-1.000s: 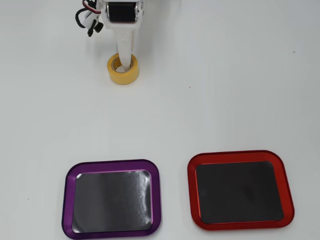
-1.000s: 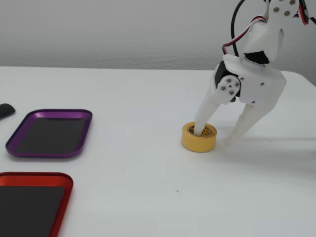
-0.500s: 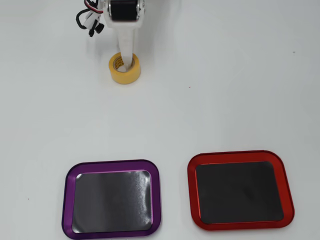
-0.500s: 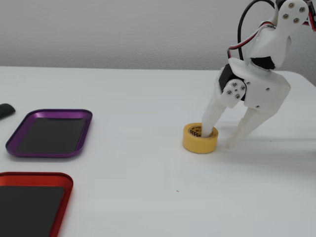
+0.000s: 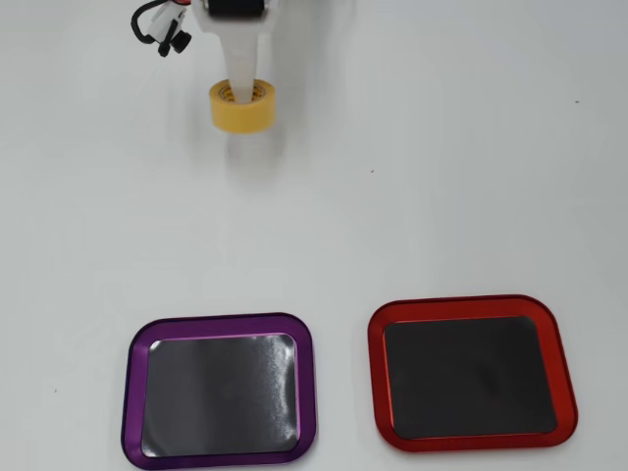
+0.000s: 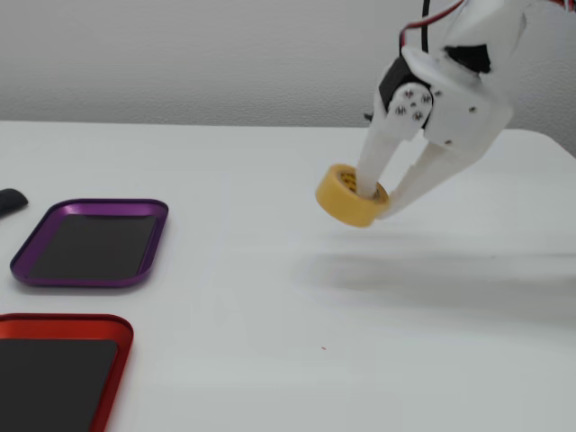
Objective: Grasp a tape and put it in the right purple dish.
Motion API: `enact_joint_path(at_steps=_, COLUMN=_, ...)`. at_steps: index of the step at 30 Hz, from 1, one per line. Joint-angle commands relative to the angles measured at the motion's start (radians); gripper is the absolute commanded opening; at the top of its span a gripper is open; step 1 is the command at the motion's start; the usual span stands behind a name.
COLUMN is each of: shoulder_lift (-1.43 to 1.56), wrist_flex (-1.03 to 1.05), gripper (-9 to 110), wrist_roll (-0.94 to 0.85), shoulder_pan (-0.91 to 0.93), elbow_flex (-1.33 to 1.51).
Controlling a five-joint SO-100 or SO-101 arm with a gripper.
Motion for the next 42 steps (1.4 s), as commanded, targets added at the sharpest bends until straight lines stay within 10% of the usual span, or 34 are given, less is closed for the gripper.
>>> enact_joint_path(at_steps=1, shoulder_lift=0.124, wrist_flex=-0.064, gripper=-1, wrist_roll=0.005, shoulder_pan=-0.052, elbow_flex=-0.097)
enact_joint_path(at_steps=14, shoulder_lift=-0.057, wrist_flex=-0.626, gripper=-1, wrist_roll=0.061, shoulder_pan=-0.199, elbow_flex=-0.031)
enact_joint_path(at_steps=42, shoulder_lift=-1.201, wrist_flex=-0.212, gripper=0, wrist_roll=0.225, shoulder_pan=-0.083, elbow_flex=-1.209)
